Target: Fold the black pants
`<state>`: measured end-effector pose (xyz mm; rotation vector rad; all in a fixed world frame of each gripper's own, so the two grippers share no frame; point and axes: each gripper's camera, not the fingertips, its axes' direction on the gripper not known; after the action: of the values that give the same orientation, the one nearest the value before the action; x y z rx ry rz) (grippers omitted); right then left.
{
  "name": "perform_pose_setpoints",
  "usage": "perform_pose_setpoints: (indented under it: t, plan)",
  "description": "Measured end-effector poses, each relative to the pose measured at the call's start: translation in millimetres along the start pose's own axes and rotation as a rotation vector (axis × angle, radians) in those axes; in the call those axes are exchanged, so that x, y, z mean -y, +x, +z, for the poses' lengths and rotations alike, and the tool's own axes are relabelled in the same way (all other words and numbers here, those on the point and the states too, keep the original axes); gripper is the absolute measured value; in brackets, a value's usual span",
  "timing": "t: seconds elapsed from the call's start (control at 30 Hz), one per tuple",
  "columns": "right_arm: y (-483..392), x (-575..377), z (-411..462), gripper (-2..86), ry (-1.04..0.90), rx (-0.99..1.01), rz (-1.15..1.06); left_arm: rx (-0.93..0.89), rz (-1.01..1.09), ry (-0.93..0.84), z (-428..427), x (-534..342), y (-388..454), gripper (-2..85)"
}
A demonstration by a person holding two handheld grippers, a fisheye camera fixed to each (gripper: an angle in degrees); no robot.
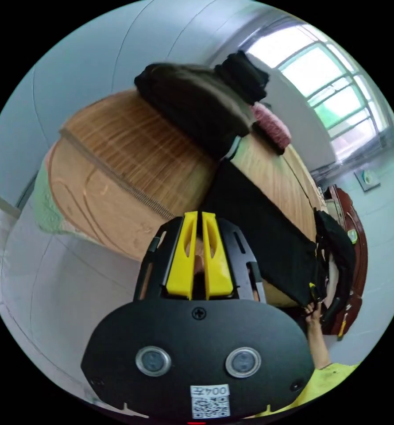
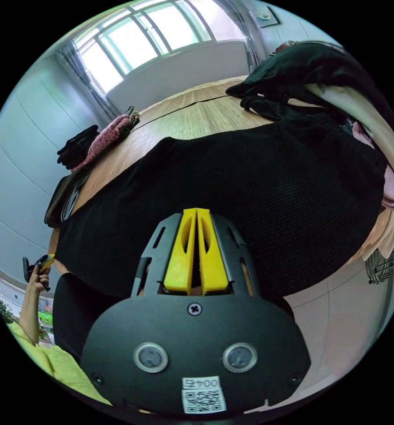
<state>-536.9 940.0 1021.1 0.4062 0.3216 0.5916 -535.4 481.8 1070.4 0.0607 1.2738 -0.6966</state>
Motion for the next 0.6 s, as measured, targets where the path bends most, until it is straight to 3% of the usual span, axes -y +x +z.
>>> perform_pose_setpoints:
  t: [0.17,0.27,0.37,0.5,0.6]
  plan:
    - [-38,-2,4,5.0,0.040,-0.084,-0.103,-0.010,-0.083,0.153,-26,-32,8,1.8]
    - [-61,-5,8,8.2,0.074,-0.084,-0.200,-0.140,0.031,0.294,-40,-58,58,1.0]
    - [-69,1,24,10.5,0.031,0.006,-0.259,-0.242,0.221,0.252,-15,-80,134,0.5]
    - [-59,13,25,5.8,0.011,0.053,-0.198,-0.117,0.444,0.249,51,-118,231,0.2]
    - [-57,34,18,0.8,-0.016,0.034,-0.183,0.080,0.629,0.215,102,-145,272,0.2]
